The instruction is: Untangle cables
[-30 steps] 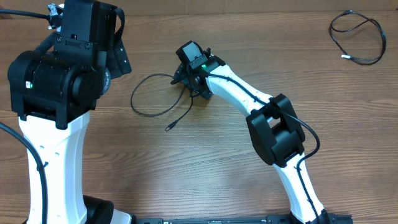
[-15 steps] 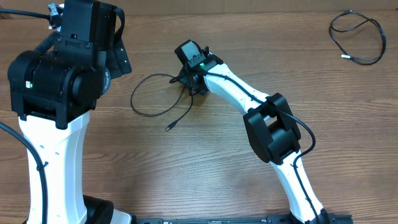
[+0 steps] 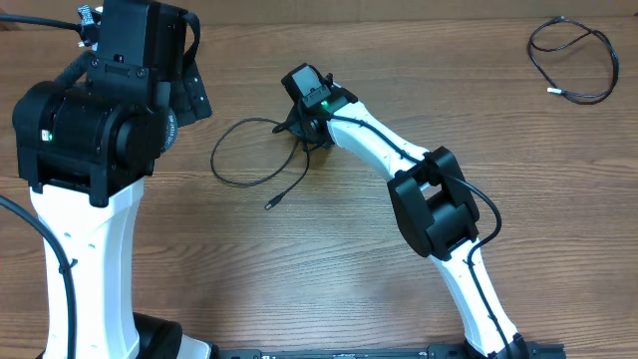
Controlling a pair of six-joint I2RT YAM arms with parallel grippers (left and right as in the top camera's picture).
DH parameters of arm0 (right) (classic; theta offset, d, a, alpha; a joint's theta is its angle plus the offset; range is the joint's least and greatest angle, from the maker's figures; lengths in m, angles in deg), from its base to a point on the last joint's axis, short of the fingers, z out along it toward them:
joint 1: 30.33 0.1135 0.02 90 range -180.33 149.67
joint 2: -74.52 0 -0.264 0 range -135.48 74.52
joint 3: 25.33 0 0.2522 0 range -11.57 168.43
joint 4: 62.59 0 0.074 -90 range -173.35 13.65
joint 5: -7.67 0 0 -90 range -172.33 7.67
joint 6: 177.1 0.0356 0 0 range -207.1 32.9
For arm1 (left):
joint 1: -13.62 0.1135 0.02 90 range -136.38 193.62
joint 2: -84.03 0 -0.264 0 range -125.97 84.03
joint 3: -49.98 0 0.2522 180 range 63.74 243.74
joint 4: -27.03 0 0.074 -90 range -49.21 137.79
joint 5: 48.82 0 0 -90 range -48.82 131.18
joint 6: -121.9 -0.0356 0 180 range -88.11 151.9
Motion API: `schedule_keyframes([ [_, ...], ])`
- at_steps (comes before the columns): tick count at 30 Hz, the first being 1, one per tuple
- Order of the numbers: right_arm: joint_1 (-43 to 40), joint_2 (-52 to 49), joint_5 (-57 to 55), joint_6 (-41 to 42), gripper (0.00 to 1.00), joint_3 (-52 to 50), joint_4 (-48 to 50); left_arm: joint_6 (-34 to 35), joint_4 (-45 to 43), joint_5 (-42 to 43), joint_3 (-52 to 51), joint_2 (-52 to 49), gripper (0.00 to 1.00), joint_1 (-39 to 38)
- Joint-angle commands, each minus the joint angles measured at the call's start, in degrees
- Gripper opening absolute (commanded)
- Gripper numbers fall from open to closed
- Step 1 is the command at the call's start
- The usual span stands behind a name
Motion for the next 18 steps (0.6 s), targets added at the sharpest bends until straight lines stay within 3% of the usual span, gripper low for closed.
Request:
schedule_keyframes([
  [1,-0.68,-5.27,0.52,-6.84,0.04,0.11,-3.78,-1.14,0.11,0.13,0.07,0.02,1.00,0.00],
  [10,-7.37,5.95,3.76,-23.52,0.04,18.18,-17.86,-1.14,0.11,0.02,0.07,0.02,1.00,0.00],
  [18,-21.11,15.23,7.13,-36.15,0.04,42.10,-34.47,-1.09,0.11,0.20,-0.04,0.02,1.00,0.00],
])
